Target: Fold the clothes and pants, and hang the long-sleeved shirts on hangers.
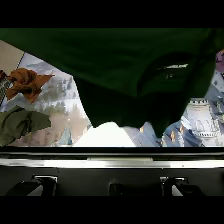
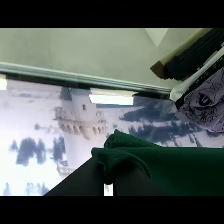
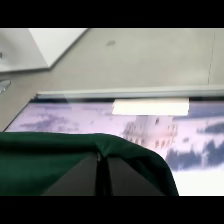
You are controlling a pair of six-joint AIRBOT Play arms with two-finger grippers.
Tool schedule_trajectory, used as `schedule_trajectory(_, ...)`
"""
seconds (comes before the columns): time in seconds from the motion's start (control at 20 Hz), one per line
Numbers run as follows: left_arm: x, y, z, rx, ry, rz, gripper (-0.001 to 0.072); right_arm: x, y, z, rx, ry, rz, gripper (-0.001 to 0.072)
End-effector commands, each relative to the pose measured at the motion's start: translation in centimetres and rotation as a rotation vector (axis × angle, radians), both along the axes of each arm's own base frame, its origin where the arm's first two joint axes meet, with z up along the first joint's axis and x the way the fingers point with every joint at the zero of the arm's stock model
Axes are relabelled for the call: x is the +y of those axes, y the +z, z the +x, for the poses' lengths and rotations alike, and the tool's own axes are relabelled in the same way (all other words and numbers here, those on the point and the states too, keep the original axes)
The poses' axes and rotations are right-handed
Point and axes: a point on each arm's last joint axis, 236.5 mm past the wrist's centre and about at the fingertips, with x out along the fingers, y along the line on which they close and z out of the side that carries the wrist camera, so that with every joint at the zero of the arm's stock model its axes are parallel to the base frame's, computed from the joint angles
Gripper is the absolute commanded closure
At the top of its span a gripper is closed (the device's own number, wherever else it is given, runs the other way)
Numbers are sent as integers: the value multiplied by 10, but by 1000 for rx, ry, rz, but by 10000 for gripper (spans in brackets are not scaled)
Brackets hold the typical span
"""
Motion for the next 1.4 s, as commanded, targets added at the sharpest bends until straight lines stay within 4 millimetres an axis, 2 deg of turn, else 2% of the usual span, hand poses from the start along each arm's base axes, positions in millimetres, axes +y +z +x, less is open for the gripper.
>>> schedule_trajectory(0.0, -3, -81, 48, 232, 19, -21, 687, -1, -81, 80, 257, -3, 94, 680)
schedule_trajectory(0.1, -3, -159, 85, 410, 32, 7, 686, 8, -159, 132, 449, 34, 144, 680)
schedule_trajectory(0.15, 0, -200, 101, 499, 47, 31, 687, 14, -204, 156, 536, 44, 148, 680)
schedule_trajectory(0.25, 7, -273, 128, 634, 78, 79, 687, 41, -290, 191, 681, 74, 154, 679)
schedule_trajectory(0.35, 12, -339, 152, 740, 96, 112, 687, 76, -367, 207, 793, 102, 142, 679)
schedule_trajectory(0.4, 12, -365, 159, 780, 99, 119, 687, 94, -400, 209, 840, 118, 139, 679)
schedule_trajectory(0.5, 12, -411, 163, 870, 113, 112, 687, 126, -448, 203, 925, 144, 135, 679)
schedule_trajectory(0.55, 11, -428, 163, 903, 114, 114, 687, 137, -464, 198, 959, 155, 133, 676)
schedule_trajectory(0.6, 10, -438, 163, 923, 111, 117, 687, 144, -473, 194, 985, 163, 131, 656)
schedule_trajectory(0.65, 10, -443, 163, 933, 111, 119, 687, 148, -476, 190, 1003, 167, 137, 598)
schedule_trajectory(0.7, 9, -444, 162, 935, 109, 121, 686, 148, -473, 187, 1013, 175, 148, 485)
schedule_trajectory(0.75, 9, -443, 162, 933, 110, 120, 687, 143, -464, 186, 1023, 185, 176, 374)
schedule_trajectory(0.85, 10, -439, 159, 942, 107, 124, 686, 119, -433, 181, 1010, 236, 208, 345)
schedule_trajectory(0.95, 12, -435, 152, 973, 98, 133, 685, 68, -398, 174, 973, 252, 181, 344)
schedule_trajectory(1.05, 13, -430, 145, 1000, 86, 145, 685, -3, -375, 157, 971, 205, 128, 343)
schedule_trajectory(1.1, 13, -429, 143, 1012, 82, 148, 685, -41, -372, 143, 994, 162, 108, 329)
schedule_trajectory(1.15, 13, -428, 140, 1021, 80, 150, 684, -72, -374, 127, 1023, 126, 105, 292)
schedule_trajectory(1.2, 13, -428, 138, 1031, 78, 152, 684, -99, -378, 110, 1048, 79, 152, 290)
schedule_trajectory(1.3, 12, -428, 136, 1038, 75, 151, 684, -130, -401, 77, 1087, 12, 237, 290)
schedule_trajectory(1.35, 11, -428, 136, 1038, 72, 147, 684, -135, -417, 58, 1122, -2, 263, 290)
